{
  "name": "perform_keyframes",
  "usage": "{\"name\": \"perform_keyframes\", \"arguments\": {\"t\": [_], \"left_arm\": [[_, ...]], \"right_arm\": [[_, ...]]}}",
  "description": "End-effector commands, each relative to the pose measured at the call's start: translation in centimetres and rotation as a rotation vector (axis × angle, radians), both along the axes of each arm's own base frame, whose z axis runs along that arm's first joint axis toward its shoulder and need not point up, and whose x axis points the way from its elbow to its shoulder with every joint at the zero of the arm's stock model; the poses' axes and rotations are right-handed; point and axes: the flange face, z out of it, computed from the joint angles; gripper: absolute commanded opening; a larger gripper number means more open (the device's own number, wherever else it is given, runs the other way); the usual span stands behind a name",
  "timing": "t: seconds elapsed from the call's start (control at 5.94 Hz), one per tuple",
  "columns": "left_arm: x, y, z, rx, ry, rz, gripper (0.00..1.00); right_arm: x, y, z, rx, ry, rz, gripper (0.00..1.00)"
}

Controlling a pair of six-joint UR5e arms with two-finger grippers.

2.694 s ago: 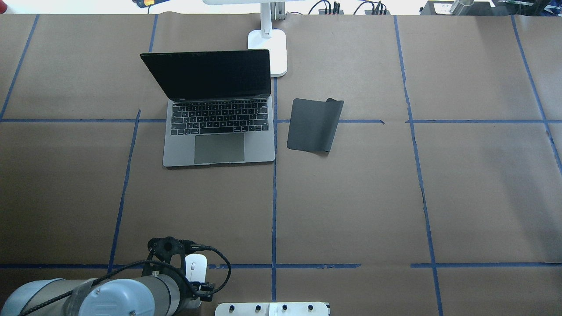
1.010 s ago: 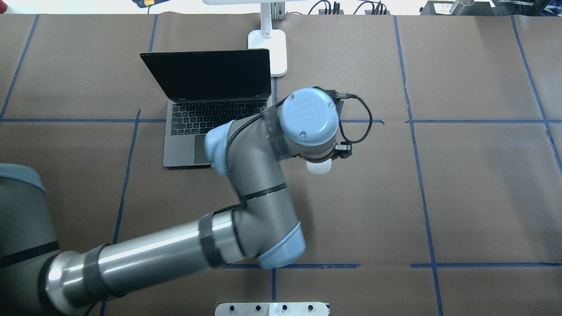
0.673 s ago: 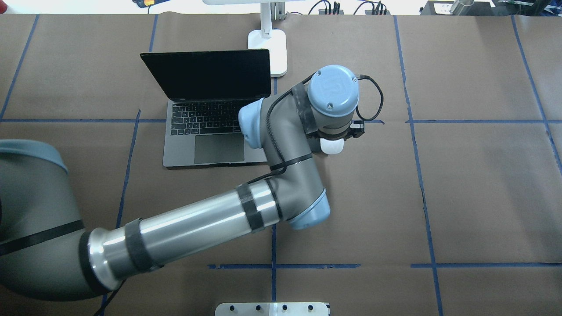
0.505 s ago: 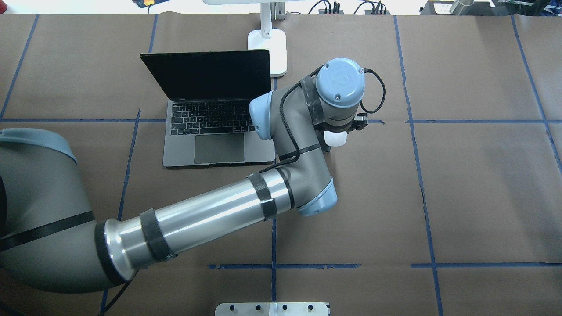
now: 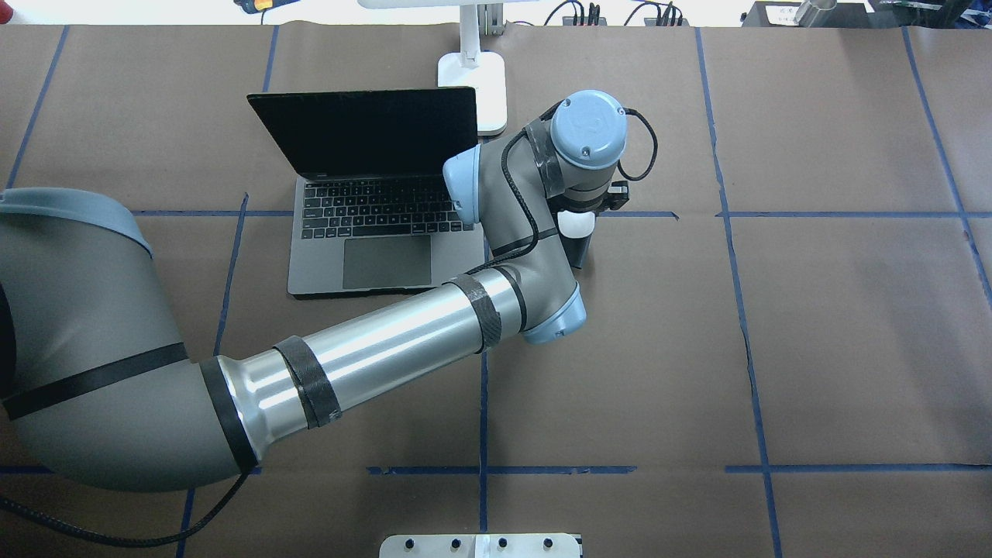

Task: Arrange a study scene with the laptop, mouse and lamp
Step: 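Lower the white mouse onto the black mouse pad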

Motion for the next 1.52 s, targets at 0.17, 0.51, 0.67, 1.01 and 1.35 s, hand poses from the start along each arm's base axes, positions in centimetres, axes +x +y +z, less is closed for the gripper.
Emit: {"name": "perform_keyframes", "arguments": {"t": [0.17, 0.51, 0.67, 1.01, 1.35], "left_arm": [[0.1, -0.1, 0.3, -0.009, 0.001, 0.009, 0.84], [0.0, -0.1, -0.4, -0.006, 0.009, 0.015, 1.00], [-0.3, 0.0, -1.2, -0.002, 0.024, 0.024, 1.00], [-3.2, -2.0, -2.6, -0.041, 0.077, 0.089, 1.00], [-5.4, -2.4, -1.1, -0.060, 0.089, 0.100, 1.00]], "right_arm": [[0.0, -0.1, -0.2, 0.004, 0.000, 0.001, 1.00], [0.0, -0.1, -0.2, 0.003, 0.000, 0.002, 1.00], [0.0, -0.1, -0.2, 0.003, 0.000, 0.002, 1.00], [0.0, -0.1, -0.3, 0.003, 0.000, 0.003, 1.00], [0.0, -0.1, -0.3, 0.002, 0.002, 0.005, 1.00]]}}
